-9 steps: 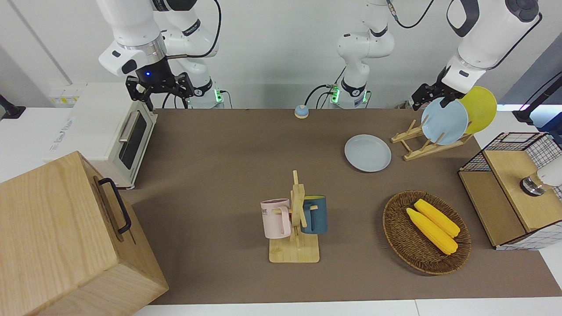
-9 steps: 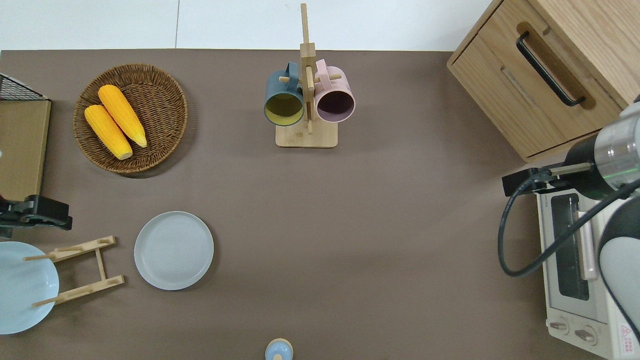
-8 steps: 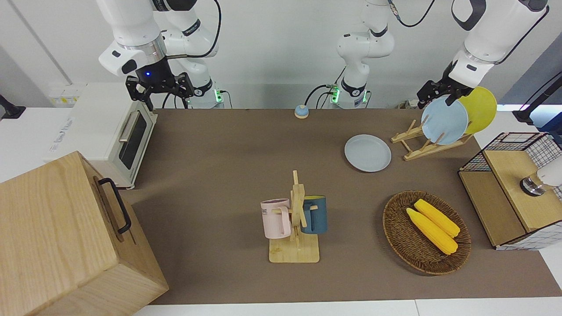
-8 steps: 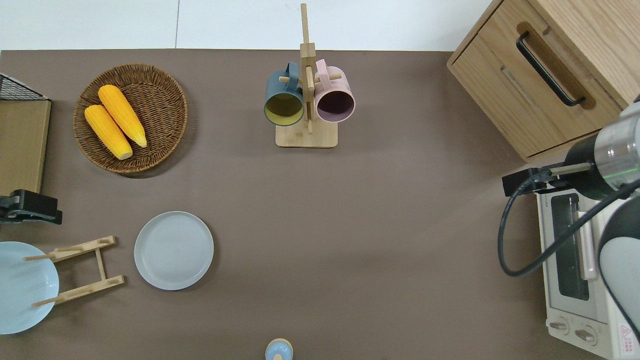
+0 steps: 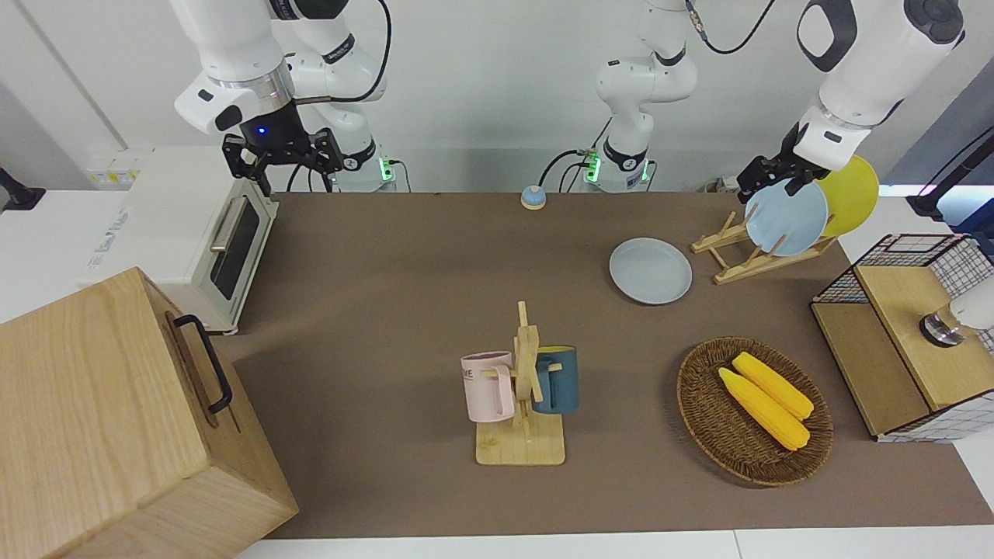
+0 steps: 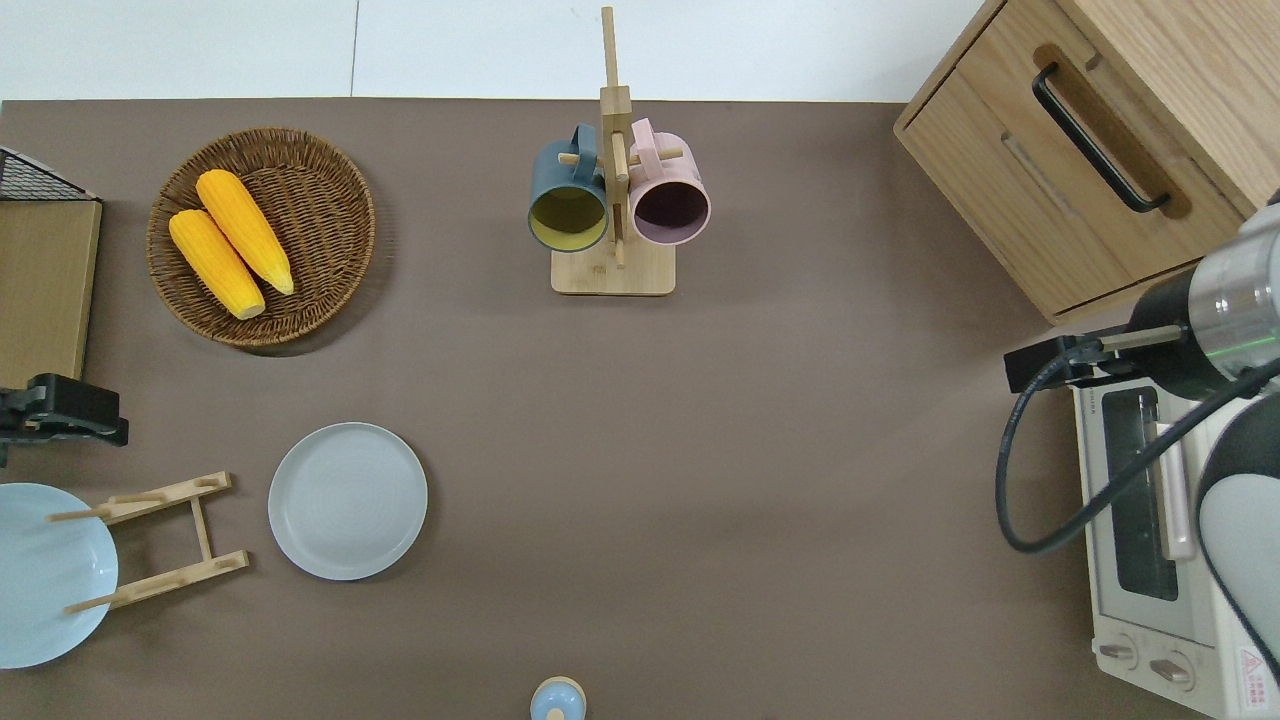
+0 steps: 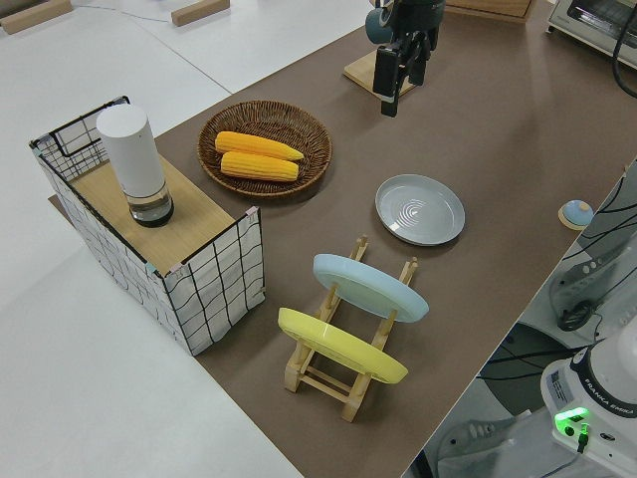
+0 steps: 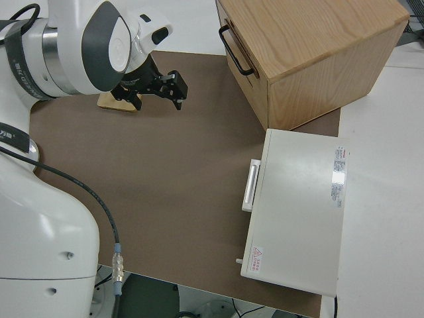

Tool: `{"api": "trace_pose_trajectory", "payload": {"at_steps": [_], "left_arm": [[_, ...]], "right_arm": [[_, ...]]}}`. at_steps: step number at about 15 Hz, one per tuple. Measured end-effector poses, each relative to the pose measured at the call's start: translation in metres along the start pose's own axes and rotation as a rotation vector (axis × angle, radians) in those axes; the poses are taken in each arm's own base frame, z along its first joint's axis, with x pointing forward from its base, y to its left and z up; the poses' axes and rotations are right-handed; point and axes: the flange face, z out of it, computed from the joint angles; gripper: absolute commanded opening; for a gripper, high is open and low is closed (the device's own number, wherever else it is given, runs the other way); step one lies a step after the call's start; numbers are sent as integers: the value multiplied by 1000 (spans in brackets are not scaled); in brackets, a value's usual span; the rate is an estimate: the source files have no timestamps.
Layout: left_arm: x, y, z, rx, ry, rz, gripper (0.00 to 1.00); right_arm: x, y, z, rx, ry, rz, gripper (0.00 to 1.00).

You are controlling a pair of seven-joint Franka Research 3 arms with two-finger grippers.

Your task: Pick gray plate from table and place it on lower plate rack with left arm

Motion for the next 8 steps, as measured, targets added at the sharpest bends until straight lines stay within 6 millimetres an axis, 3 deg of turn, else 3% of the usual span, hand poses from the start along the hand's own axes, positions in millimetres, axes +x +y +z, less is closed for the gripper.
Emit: {"api": "trace_pose_trajectory", "payload": {"at_steps": [4,8], "left_arm": [[7,10,40,0,22,12,991],[0,26,96,-2,73,7,989]], "right_arm": [[0,0,0,0,0,0,983],[0,0,0,0,0,0,983]]}}
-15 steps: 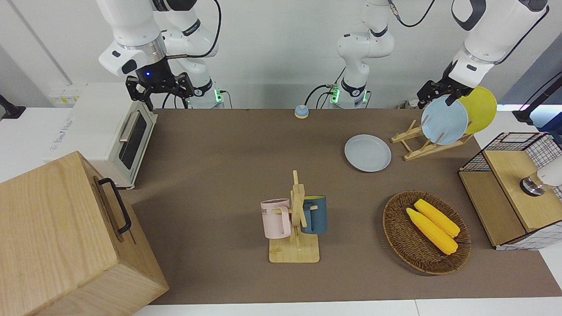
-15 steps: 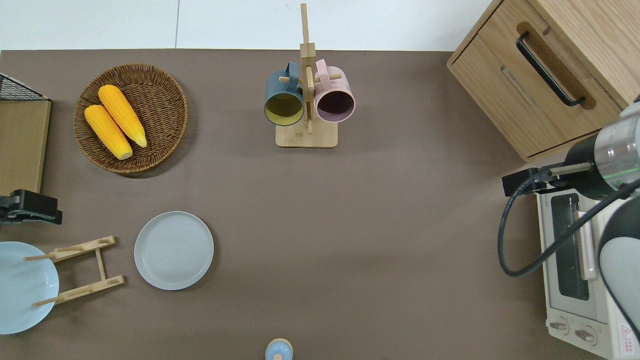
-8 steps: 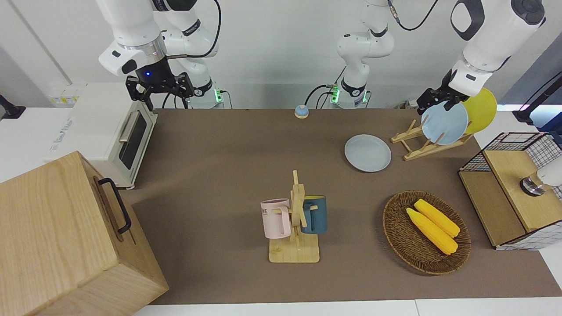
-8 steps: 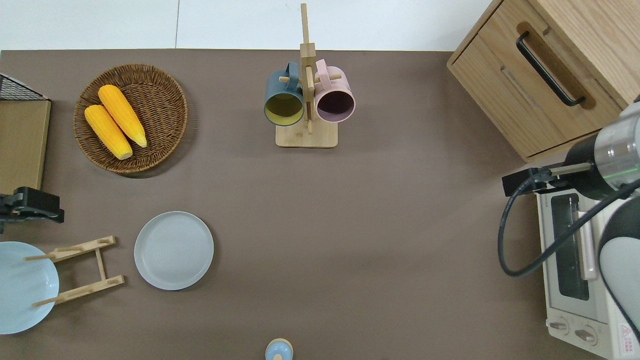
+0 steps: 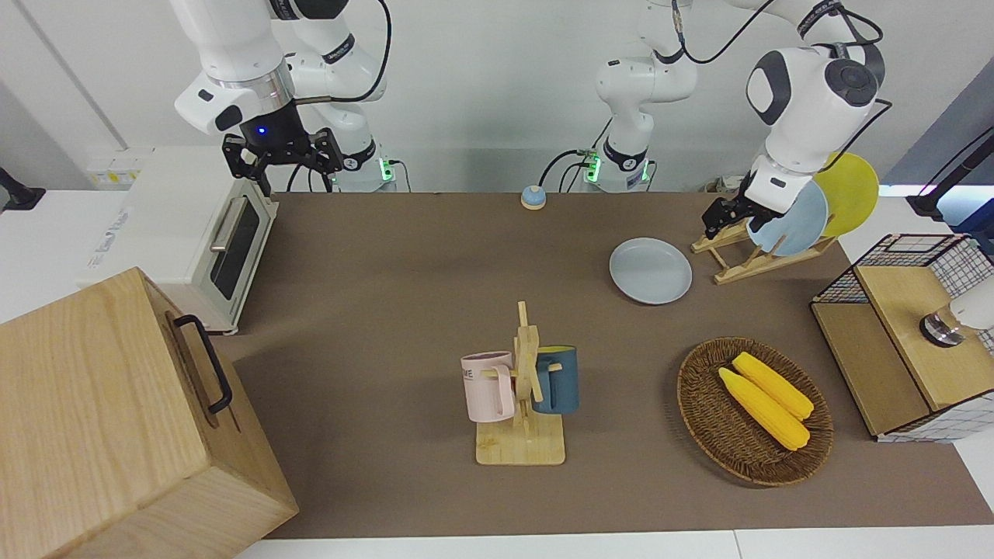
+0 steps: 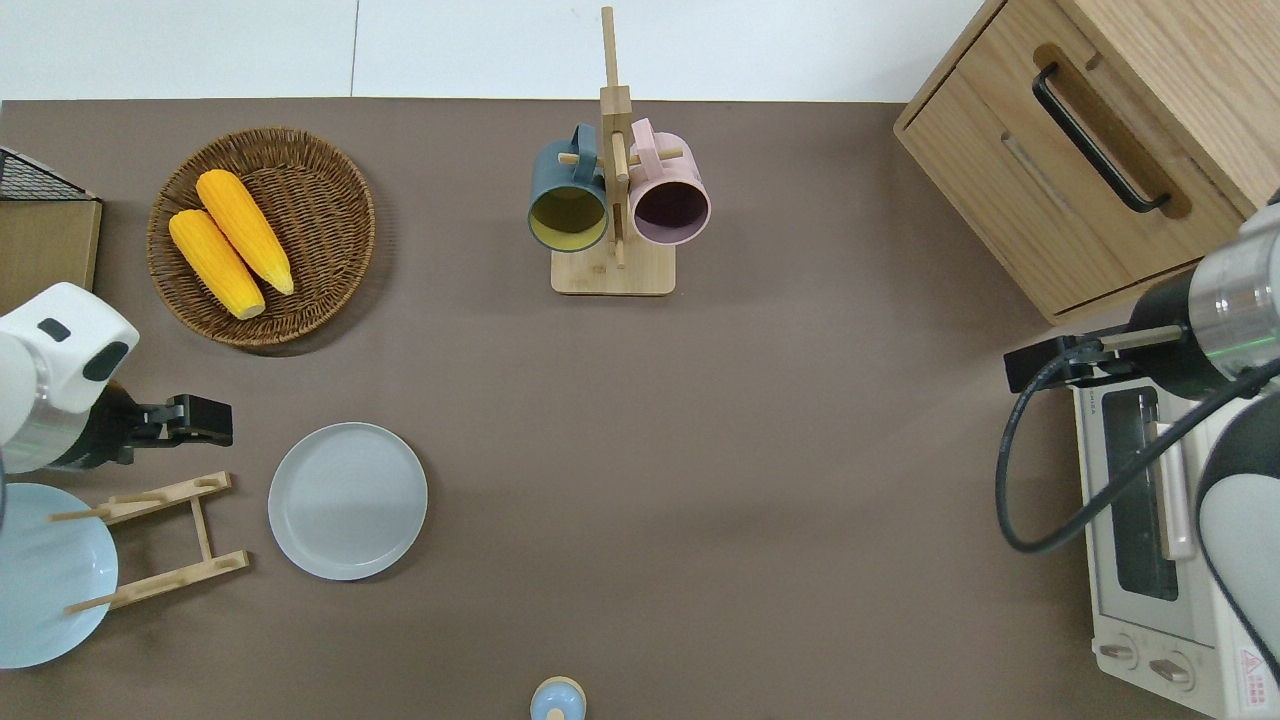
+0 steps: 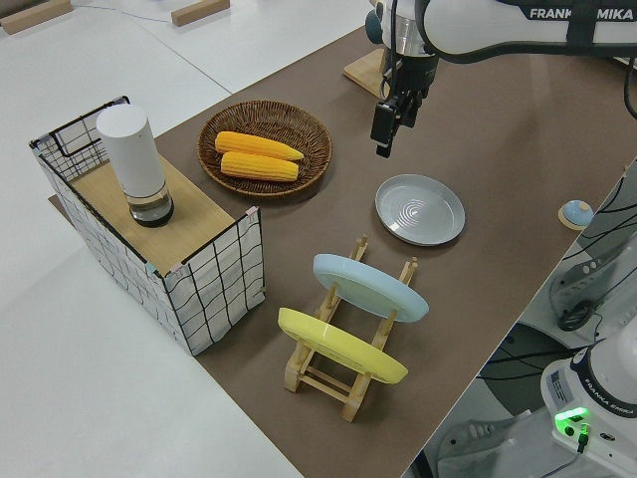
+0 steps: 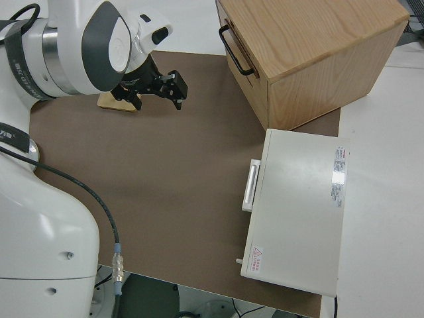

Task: Pick gray plate from table and place it on lower plate rack with left arm
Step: 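Move the left gripper toward the gray plate's near edge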

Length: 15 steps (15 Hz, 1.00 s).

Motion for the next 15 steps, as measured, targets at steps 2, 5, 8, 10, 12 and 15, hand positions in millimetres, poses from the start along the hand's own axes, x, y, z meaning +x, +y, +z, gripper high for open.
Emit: {"api": "trace_pose_trajectory", "payload": {"at_steps": [2,5,8,10,12,15], "left_arm": [[-8,4,24,-2,28,-1,989],[-19,6,60,-3,45,-2,989],[-28,6,96,-4,46,-10,989],[-36,5,123,-3,37,-13,989],[-40,7,142,-9,15,-33,989],[-41,10,161,-27,-23,-59,989]], "right_arm": [[0,0,0,0,0,0,983],[0,0,0,0,0,0,983],[0,0,0,0,0,0,983],[0,0,0,0,0,0,983],[0,0,0,0,0,0,983],[0,0,0,0,0,0,983]]}}
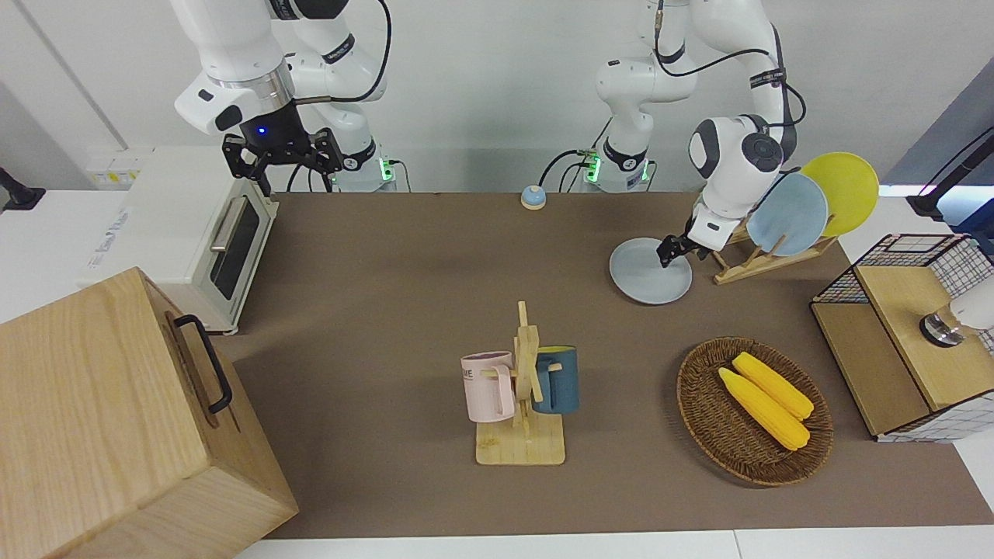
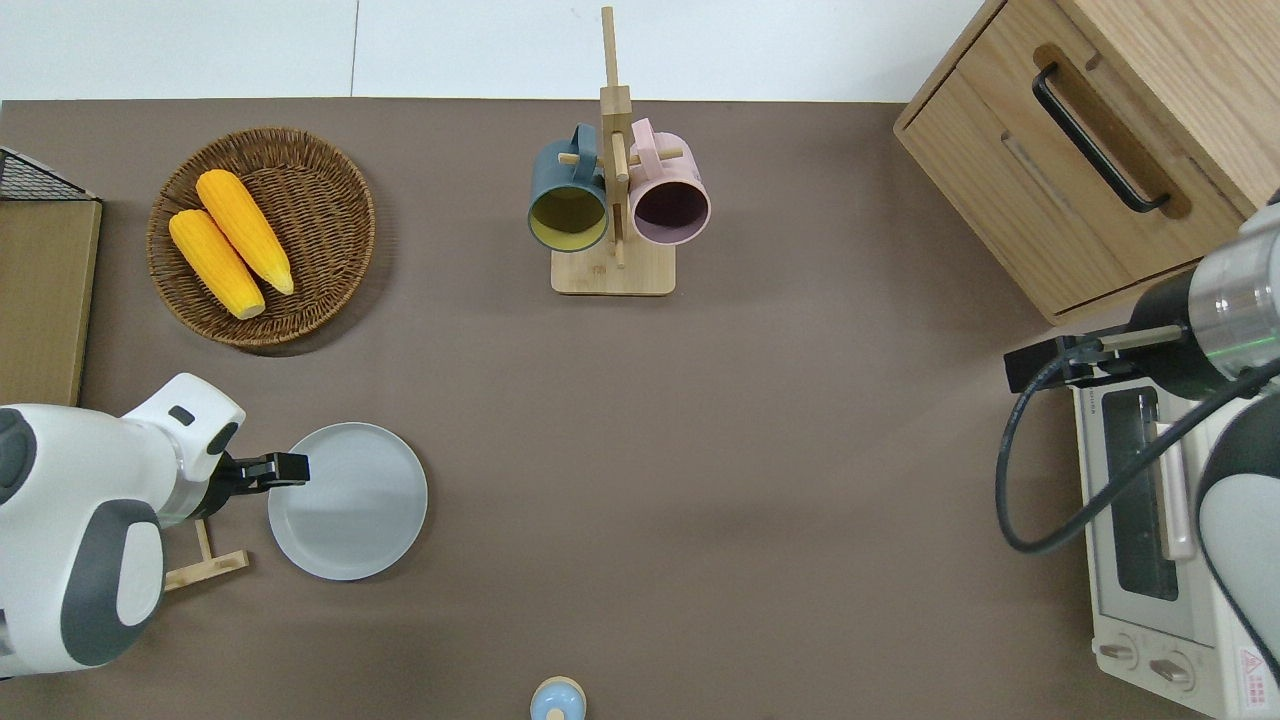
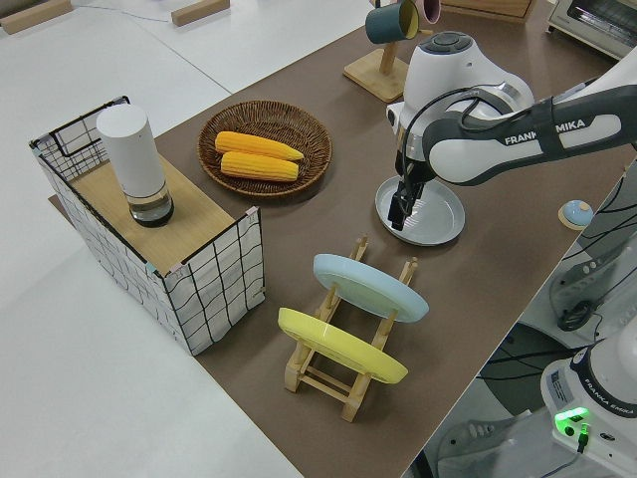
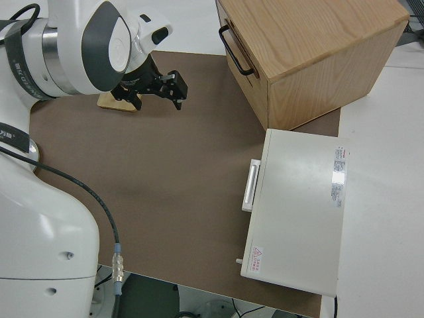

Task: Pick gray plate from table and place it on lower plate rack with left arm
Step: 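Move the left gripper toward the gray plate's near edge, then close the left gripper on the gray plate's rim and lift it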

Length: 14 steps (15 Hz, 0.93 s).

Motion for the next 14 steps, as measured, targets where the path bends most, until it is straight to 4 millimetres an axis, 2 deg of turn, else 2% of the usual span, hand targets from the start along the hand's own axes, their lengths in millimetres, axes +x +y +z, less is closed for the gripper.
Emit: {"api": "trace_pose_trajectory", "payload": {"at_steps": [7,8,10,12,13,14], "left_arm": [[4,0,23,4,-36,-8,981],[4,0,24,4,-39,-8,941],[4,0,29,6,-48,-9,656],[4,-1,32,7,-54,-14,317],[4,-2,32,7,-55,-17,195],[4,-2,32,7,-55,-20,115]], "right_arm": [[0,0,0,0,0,0,983],[0,0,0,0,0,0,983],[0,0,0,0,0,0,983],[0,0,0,0,0,0,983],[0,0,0,0,0,0,983],[0,0,0,0,0,0,983]]}}
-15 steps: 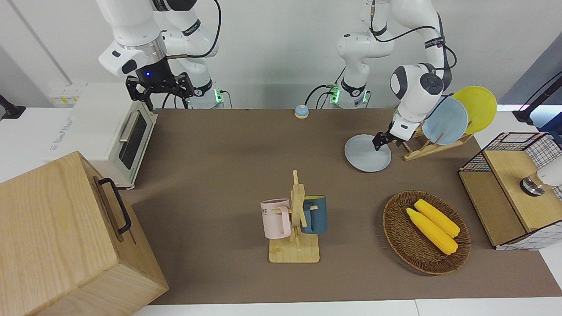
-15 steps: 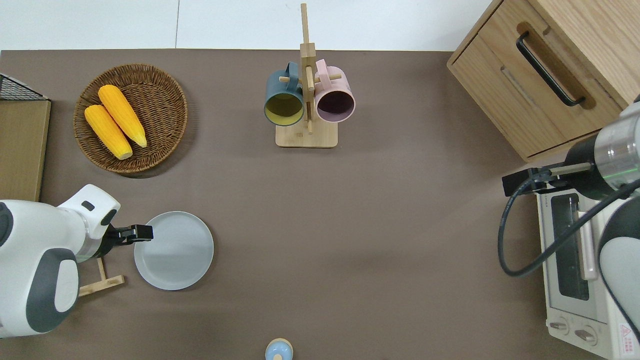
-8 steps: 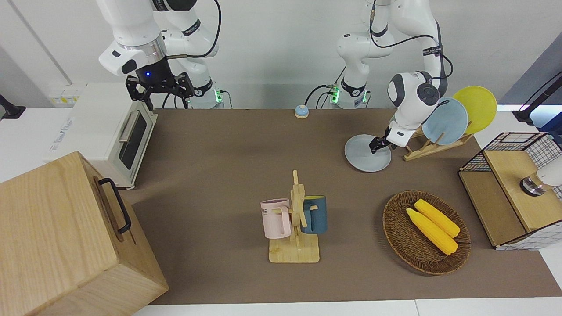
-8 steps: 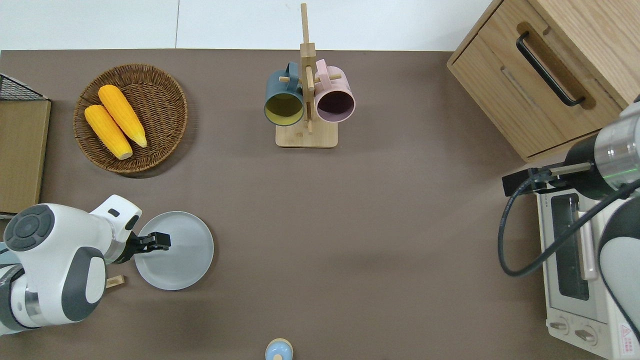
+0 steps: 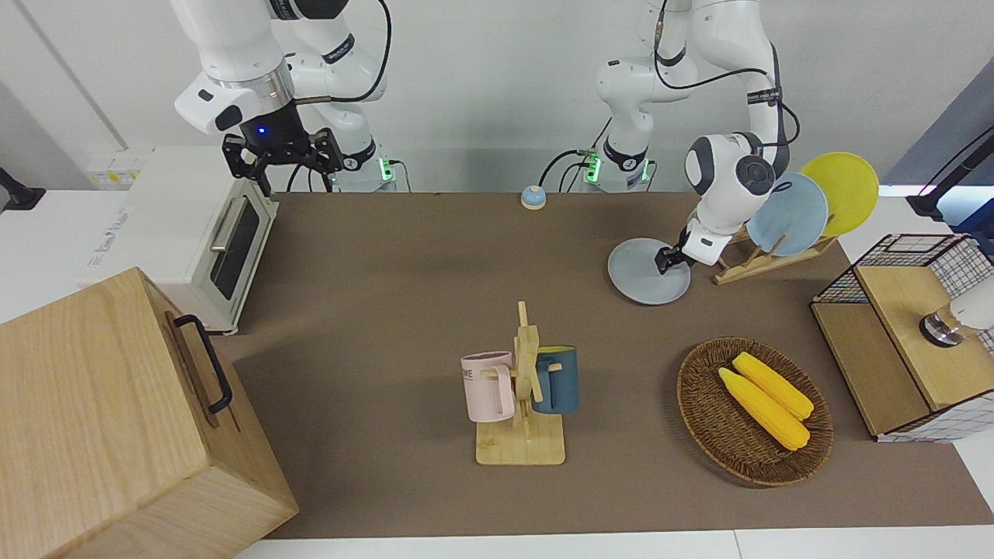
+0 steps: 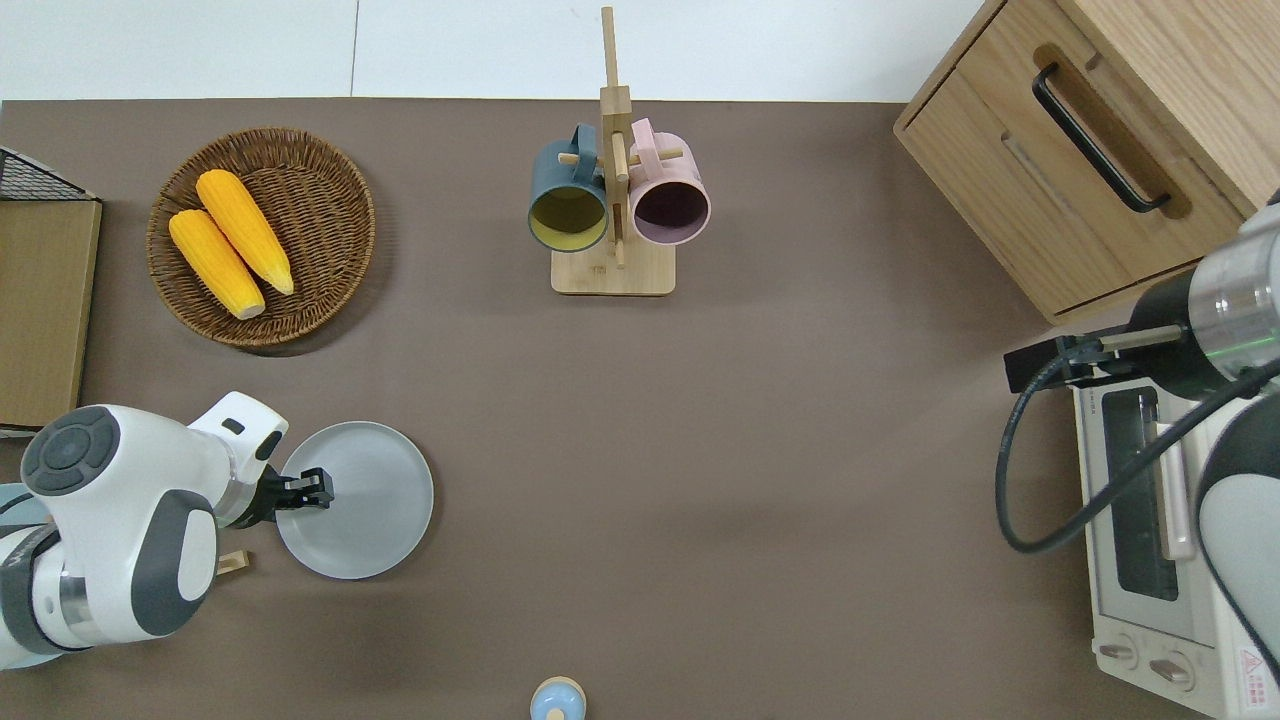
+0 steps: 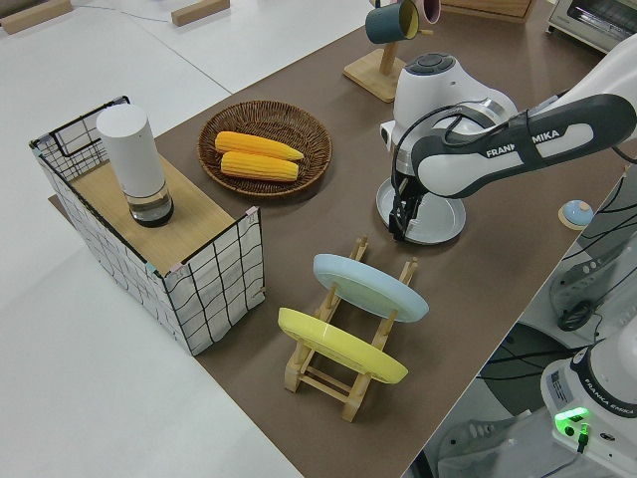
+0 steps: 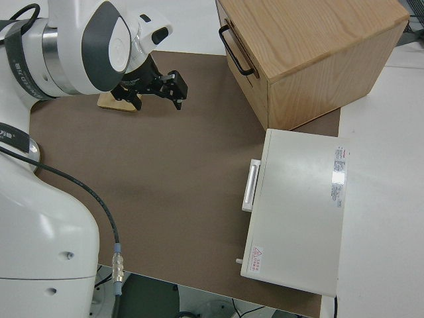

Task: Pick gray plate from table and place it on lower plate rack with left arm
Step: 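Close the left gripper on the gray plate's rim and lift it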

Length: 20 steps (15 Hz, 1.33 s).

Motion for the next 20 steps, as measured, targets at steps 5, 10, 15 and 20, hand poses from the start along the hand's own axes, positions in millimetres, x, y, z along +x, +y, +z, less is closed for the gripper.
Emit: {"api": "trace_pose_trajectory", "payload": {"at_steps": [5,10,15,20], "left_arm": [[0,-1,-2,-3,1,-23,0],[0,0,-4,-7,5,-25,0],[-1,0,-5,-15,6,-30,0],[0,-1,-7,-17,9,-34,0]], "right_arm": [[0,0,0,0,0,0,983],[0,0,0,0,0,0,983],[0,0,0,0,0,0,983],[0,0,0,0,0,0,983]]}}
